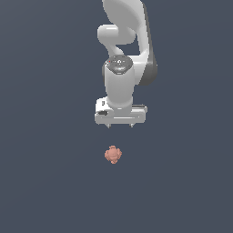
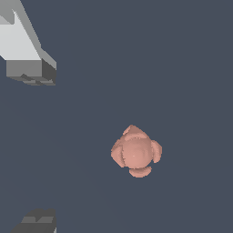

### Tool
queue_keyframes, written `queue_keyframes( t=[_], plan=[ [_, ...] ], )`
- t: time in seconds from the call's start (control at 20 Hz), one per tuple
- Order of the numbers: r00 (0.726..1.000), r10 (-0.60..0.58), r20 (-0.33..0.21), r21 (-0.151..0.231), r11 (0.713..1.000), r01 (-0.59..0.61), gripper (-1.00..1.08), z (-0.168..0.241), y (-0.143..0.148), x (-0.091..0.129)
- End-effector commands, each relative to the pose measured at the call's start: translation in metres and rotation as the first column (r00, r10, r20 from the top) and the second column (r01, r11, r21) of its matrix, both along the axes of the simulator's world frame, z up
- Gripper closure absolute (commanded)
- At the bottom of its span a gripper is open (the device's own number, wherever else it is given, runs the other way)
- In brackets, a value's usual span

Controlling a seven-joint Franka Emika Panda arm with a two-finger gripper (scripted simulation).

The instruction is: Pick up the object and move it to a goal position.

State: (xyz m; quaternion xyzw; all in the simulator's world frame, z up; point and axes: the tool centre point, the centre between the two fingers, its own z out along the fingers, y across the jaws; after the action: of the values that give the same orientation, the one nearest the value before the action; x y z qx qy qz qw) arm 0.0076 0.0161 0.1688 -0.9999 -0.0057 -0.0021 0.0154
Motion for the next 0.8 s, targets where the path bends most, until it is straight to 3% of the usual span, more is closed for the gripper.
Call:
queue_keyframes(
  t=[0.0,0.4,0.75],
  plan=[
    [1.000,0.000,0.000,0.000,1.000,0.000,-0.92,0.000,0.000,0.000],
    [0.999,0.035,0.028,0.029,0.999,-0.036,-0.92,0.010,0.034,0.005],
    [0.999,0.037,0.029,0.029,0.999,-0.037,-0.92,0.010,0.035,0.005]
  ],
)
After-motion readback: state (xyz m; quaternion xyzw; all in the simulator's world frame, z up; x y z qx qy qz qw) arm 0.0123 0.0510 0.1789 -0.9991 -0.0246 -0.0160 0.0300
